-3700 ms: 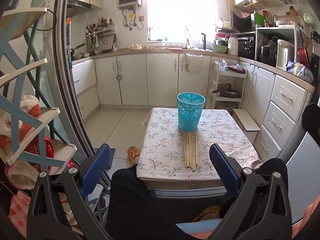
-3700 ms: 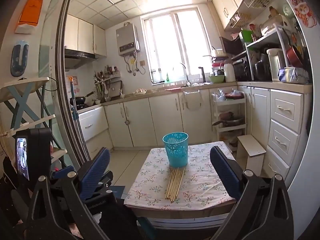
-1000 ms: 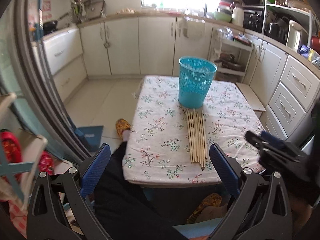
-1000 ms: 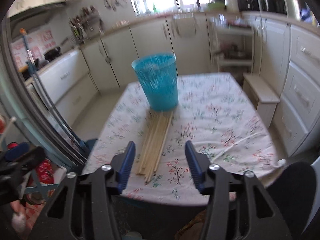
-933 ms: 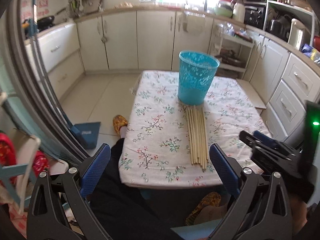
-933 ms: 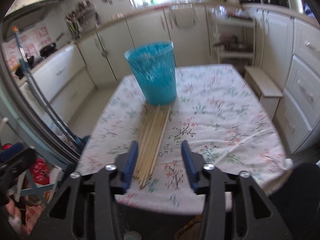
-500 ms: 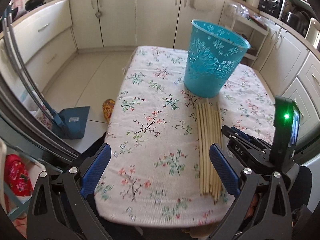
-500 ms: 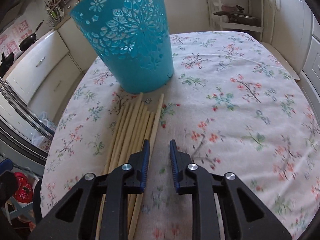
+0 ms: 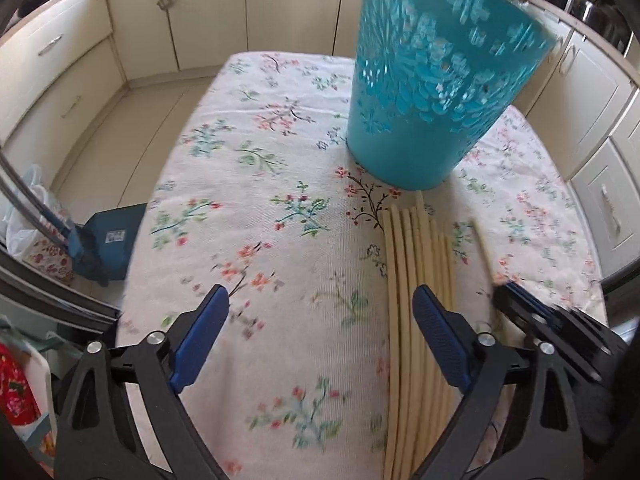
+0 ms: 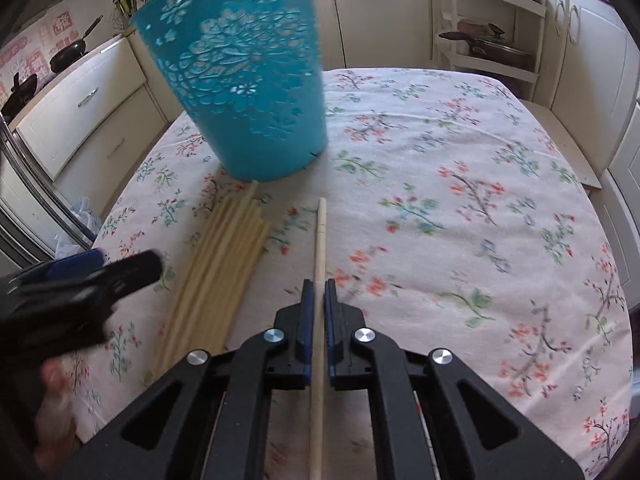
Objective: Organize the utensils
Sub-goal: 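Grasp one chopstick with the left tool while the right tool grasps another chopstick, then lift the chopstick with the left tool and drop it into the teal basket, then lift the chopstick with the right tool and drop it into the basket, then reach the left tool to the chopstick bundle and grasp one chopstick, then lift the chopstick with the left tool and drop it into the basket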
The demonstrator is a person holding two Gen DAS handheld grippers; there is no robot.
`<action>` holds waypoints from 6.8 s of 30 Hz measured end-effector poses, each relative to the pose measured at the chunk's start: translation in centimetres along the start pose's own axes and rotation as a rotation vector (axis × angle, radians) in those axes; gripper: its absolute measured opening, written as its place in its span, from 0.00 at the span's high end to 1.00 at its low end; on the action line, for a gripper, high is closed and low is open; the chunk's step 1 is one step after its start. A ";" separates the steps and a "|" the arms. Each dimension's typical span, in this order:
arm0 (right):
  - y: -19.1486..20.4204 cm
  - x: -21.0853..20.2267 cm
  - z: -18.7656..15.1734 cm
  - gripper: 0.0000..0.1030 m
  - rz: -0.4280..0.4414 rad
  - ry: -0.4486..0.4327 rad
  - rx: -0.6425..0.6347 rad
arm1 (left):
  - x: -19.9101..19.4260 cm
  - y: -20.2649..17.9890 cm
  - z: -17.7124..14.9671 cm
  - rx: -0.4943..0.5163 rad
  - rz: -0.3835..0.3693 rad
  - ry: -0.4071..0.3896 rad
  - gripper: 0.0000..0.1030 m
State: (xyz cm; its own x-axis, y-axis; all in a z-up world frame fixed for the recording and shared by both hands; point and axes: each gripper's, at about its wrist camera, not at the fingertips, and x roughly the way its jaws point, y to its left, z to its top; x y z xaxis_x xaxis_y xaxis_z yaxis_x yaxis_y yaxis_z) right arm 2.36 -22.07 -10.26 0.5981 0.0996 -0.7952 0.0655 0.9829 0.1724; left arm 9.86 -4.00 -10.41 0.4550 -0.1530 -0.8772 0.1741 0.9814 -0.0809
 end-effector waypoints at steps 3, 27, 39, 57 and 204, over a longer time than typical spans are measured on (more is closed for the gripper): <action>-0.8 -0.3 -0.5 0.94 0.032 -0.008 0.034 | 1.7 -0.5 0.4 0.013 0.033 0.018 0.22; -1.1 0.0 -0.6 0.94 0.109 -0.042 0.078 | -2.3 -2.6 2.6 0.192 -0.152 0.124 0.96; -1.2 -0.1 -0.7 0.94 0.127 -0.044 0.090 | -21.2 -2.9 15.2 0.043 -0.246 -0.589 0.96; -1.0 -0.1 -0.8 0.85 0.137 -0.051 0.062 | -7.6 -4.4 17.7 -0.050 -0.016 -0.592 0.95; -0.9 0.6 -0.1 0.79 0.152 -0.051 0.007 | -22.1 -5.7 16.1 0.164 -0.217 -0.561 0.95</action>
State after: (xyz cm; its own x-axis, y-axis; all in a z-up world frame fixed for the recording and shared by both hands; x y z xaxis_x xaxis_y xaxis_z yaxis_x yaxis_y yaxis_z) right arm 2.56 -22.84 -10.99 0.6417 0.2390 -0.7288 -0.0233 0.9558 0.2929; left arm 12.85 -8.03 17.06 0.7759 -0.4280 -0.4635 0.4256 0.8974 -0.1163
